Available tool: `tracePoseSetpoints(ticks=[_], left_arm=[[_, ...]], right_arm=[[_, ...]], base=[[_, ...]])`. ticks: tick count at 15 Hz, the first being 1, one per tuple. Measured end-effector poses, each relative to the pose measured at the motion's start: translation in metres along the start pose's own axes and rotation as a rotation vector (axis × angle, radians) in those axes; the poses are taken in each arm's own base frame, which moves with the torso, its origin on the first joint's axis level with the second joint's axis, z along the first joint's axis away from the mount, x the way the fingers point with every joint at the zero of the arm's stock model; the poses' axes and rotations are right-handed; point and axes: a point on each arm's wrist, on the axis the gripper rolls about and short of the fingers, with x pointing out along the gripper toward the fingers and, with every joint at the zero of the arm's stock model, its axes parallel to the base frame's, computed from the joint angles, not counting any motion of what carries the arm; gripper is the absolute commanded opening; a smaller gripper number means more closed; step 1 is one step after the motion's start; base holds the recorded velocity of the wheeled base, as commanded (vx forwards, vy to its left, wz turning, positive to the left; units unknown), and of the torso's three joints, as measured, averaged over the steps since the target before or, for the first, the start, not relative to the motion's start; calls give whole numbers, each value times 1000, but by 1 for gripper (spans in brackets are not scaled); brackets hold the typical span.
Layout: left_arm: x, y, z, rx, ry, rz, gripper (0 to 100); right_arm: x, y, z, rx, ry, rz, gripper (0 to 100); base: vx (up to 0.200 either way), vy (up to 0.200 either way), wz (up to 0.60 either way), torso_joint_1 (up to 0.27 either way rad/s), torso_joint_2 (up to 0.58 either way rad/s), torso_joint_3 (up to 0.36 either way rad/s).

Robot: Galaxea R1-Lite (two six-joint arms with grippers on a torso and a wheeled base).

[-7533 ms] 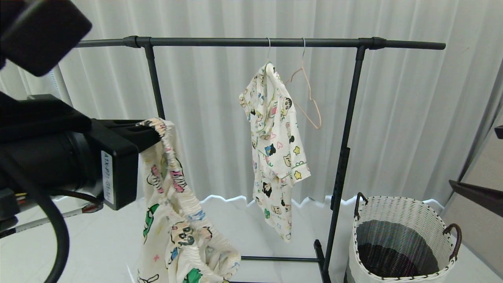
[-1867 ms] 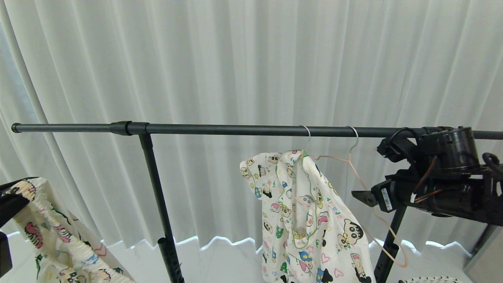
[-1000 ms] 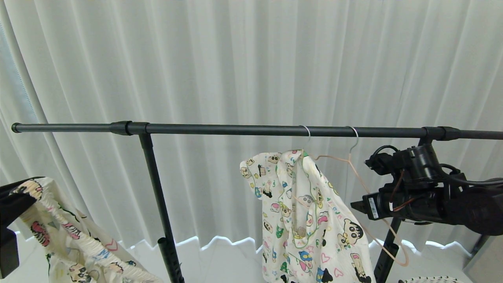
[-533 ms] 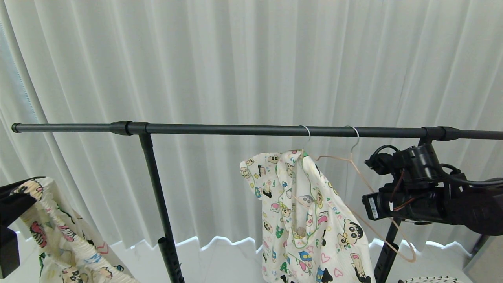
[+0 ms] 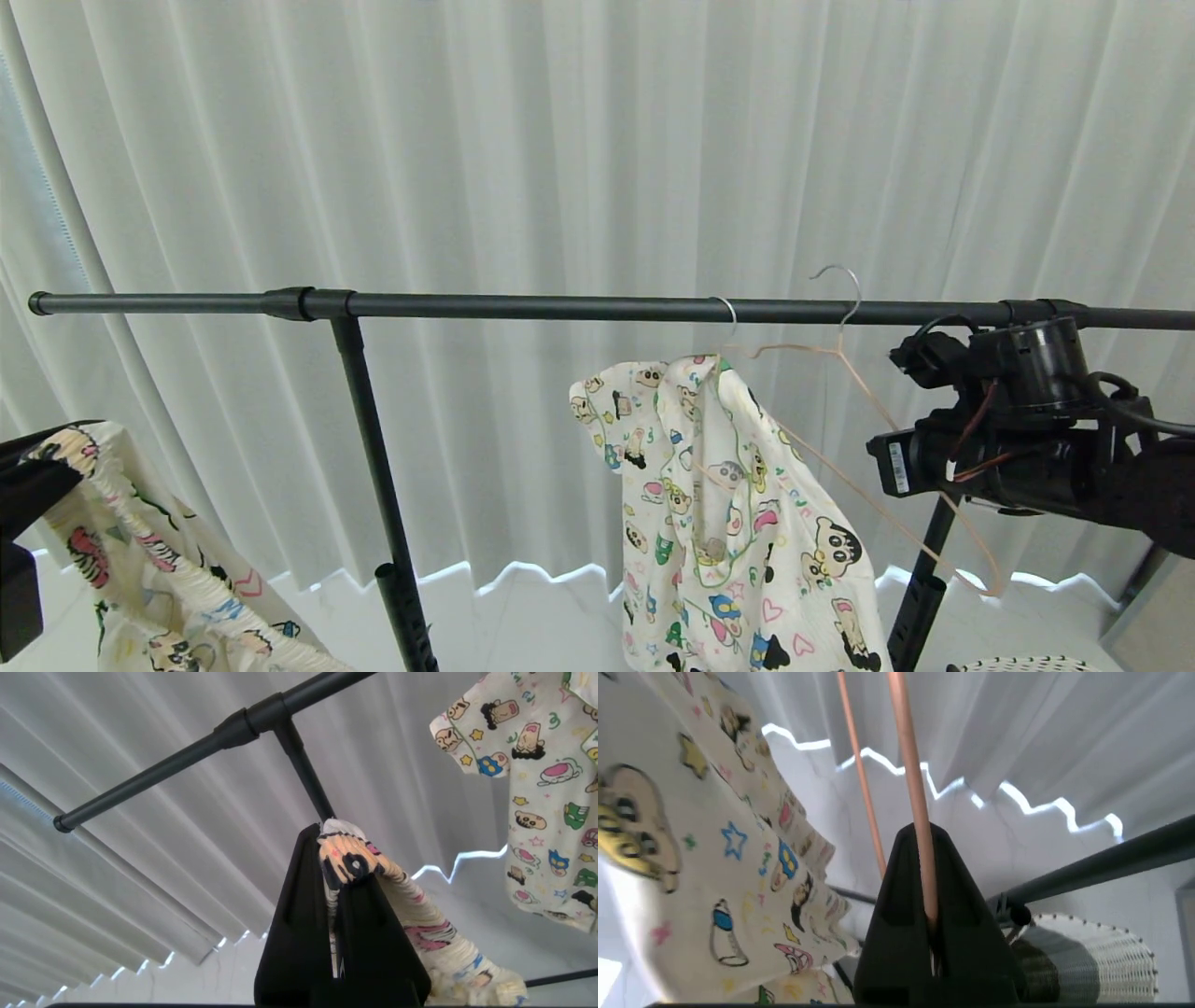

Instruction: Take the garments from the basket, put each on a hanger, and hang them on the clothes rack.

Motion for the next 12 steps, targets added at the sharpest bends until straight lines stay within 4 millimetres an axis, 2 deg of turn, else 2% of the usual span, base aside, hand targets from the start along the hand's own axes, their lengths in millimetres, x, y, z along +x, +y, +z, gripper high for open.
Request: tracePoseSetpoints(ticks=[5, 9, 12], left_arm=[[-2, 1, 0, 19, -7, 3, 0], [-3, 2, -1, 46, -12, 7, 0], [-4, 2, -1, 47, -11, 10, 0]], right_arm=[[-22, -3, 2, 3, -51, -14, 0], [-49, -10, -17, 9, -52, -28, 0], [-67, -13, -23, 16, -89, -27, 0]], base=[[0, 0, 0, 0, 0, 0], [0, 0, 0, 0, 0, 0], [-200, 0, 0, 6, 2, -1]])
